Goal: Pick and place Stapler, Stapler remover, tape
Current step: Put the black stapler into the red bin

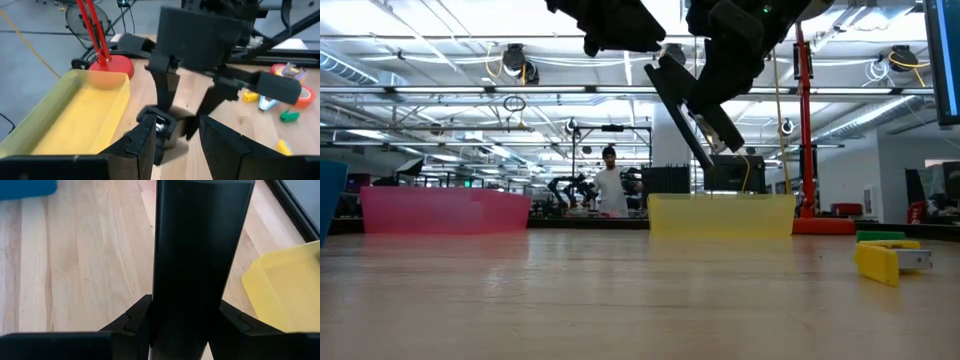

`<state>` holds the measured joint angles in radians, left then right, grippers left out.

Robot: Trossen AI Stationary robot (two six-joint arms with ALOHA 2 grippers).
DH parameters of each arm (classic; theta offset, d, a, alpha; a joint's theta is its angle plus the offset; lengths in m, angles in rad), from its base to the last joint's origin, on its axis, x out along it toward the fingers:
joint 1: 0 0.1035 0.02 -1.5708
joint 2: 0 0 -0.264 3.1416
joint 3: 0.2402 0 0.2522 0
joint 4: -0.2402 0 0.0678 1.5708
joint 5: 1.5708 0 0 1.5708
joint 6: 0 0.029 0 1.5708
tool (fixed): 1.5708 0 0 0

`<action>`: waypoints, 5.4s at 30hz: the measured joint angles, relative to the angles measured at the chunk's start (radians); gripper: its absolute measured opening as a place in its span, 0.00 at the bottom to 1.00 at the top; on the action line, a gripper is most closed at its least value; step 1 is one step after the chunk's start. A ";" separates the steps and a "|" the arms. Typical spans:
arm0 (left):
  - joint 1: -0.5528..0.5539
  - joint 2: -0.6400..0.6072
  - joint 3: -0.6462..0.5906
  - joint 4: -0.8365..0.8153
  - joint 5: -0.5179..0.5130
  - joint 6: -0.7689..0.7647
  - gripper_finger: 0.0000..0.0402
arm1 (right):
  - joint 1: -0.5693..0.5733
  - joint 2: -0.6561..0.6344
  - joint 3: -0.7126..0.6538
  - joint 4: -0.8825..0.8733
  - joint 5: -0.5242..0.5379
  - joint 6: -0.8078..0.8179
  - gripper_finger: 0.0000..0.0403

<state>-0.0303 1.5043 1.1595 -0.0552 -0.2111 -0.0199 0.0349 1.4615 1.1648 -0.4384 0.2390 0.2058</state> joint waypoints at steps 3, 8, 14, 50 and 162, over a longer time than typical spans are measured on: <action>0.001 -0.001 0.001 0.004 -0.002 0.023 0.38 | 0.000 0.000 0.000 -0.001 0.000 0.014 0.32; 0.000 -0.001 0.001 0.009 -0.011 0.073 0.38 | 0.000 0.000 0.000 0.004 -0.003 0.016 0.32; 0.000 0.008 0.000 0.009 -0.008 0.126 0.40 | 0.000 0.016 -0.001 0.007 -0.005 0.018 0.32; 0.003 0.110 0.000 0.014 0.045 0.194 0.60 | 0.066 0.059 -0.002 0.068 -0.035 0.093 0.32; 0.047 -0.036 0.120 -0.868 -0.609 -0.359 0.36 | 0.057 0.051 -0.002 -0.247 -0.060 0.327 0.60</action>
<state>0.0164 1.4681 1.2793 -0.9230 -0.8197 -0.3788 0.0921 1.5124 1.1625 -0.6850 0.1794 0.5331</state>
